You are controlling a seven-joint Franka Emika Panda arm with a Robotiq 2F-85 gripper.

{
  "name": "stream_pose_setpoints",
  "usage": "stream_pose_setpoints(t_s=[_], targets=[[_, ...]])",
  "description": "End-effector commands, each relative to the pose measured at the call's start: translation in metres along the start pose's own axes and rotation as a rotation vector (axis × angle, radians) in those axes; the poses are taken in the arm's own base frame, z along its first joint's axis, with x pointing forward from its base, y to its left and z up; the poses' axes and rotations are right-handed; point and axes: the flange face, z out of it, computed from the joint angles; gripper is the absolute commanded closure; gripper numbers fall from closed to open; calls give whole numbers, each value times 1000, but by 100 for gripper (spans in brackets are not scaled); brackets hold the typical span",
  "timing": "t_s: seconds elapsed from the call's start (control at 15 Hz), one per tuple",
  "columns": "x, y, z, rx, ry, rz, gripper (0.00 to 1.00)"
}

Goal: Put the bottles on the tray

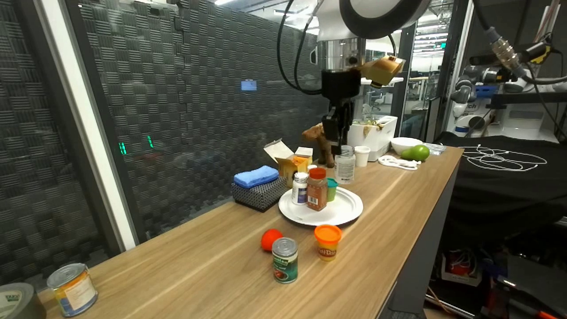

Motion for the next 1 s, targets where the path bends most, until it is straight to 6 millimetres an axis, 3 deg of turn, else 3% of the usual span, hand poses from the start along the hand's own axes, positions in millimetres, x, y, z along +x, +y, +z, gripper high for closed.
stream_pose_setpoints(t_s=[0.0, 0.93], targets=[[-12, 17, 8, 37, 17, -5, 82], [11, 25, 86, 114, -22, 22, 82]])
